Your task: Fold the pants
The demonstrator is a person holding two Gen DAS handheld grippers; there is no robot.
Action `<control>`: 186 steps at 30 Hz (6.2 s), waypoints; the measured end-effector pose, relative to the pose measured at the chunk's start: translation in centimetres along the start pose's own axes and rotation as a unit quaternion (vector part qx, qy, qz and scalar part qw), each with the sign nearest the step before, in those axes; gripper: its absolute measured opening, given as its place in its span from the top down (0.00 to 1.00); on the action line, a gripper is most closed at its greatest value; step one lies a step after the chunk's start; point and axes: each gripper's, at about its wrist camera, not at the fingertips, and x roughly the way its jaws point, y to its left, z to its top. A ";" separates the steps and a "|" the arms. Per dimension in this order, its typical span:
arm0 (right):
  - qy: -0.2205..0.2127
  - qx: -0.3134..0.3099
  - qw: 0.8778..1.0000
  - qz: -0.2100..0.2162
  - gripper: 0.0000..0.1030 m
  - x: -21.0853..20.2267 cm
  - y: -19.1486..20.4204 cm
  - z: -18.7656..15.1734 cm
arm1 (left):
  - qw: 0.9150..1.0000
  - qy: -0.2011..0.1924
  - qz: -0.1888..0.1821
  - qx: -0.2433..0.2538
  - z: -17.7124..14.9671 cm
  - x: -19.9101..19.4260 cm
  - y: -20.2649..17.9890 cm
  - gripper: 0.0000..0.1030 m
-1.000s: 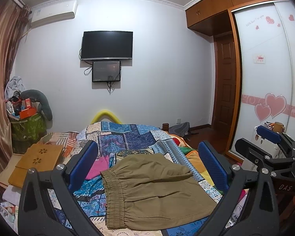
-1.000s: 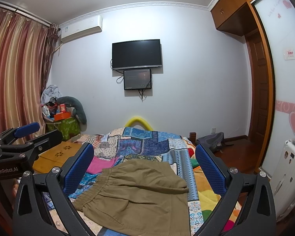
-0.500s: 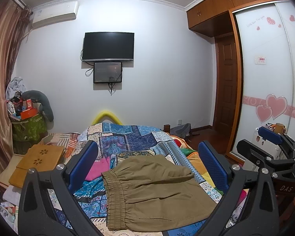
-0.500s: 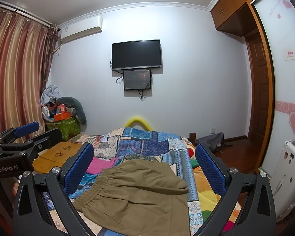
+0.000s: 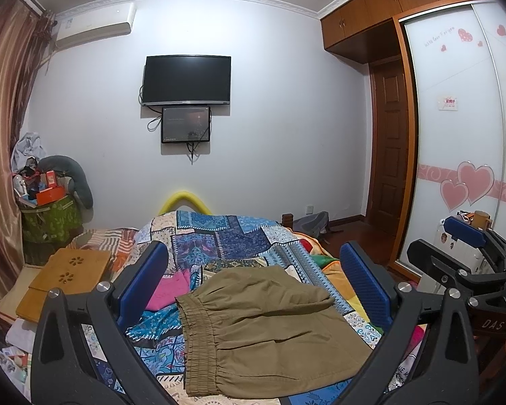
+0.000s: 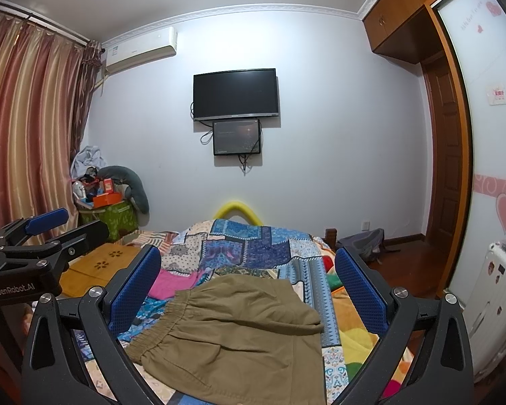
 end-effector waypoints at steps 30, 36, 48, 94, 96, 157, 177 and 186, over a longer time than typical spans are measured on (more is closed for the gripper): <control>0.061 0.003 0.998 -0.026 0.00 4.7 -2.1 -3.3 | 0.993 0.114 -0.012 -0.023 -3.7 8.9 2.2 0.00; 0.122 -0.010 0.992 -0.027 0.01 8.8 -3.9 -6.2 | 0.984 0.176 0.015 -0.029 -6.8 14.4 4.6 0.00; 0.244 -0.041 0.968 -0.047 0.01 17.3 -9.9 -12.0 | 0.954 0.297 0.048 -0.009 -12.2 24.7 10.2 0.00; 0.428 0.040 0.903 0.001 0.90 26.7 -16.2 -19.6 | 0.911 0.402 0.091 -0.009 -18.5 29.2 19.6 0.23; 0.426 0.048 0.903 0.003 0.87 26.0 -16.3 -18.9 | 0.919 0.387 0.075 -0.016 -17.1 29.0 18.7 0.23; 0.342 0.038 0.937 0.057 0.49 38.9 -13.9 -13.0 | 0.903 0.418 0.073 -0.071 -17.3 41.9 19.4 0.19; 0.362 -0.018 0.932 0.028 0.96 47.9 -11.1 -16.7 | 0.907 0.412 0.050 -0.072 -20.1 44.5 19.1 0.50; 0.317 -0.028 0.948 0.000 0.98 45.0 -12.0 -10.7 | 0.928 0.361 0.077 -0.039 -13.6 42.0 18.6 0.53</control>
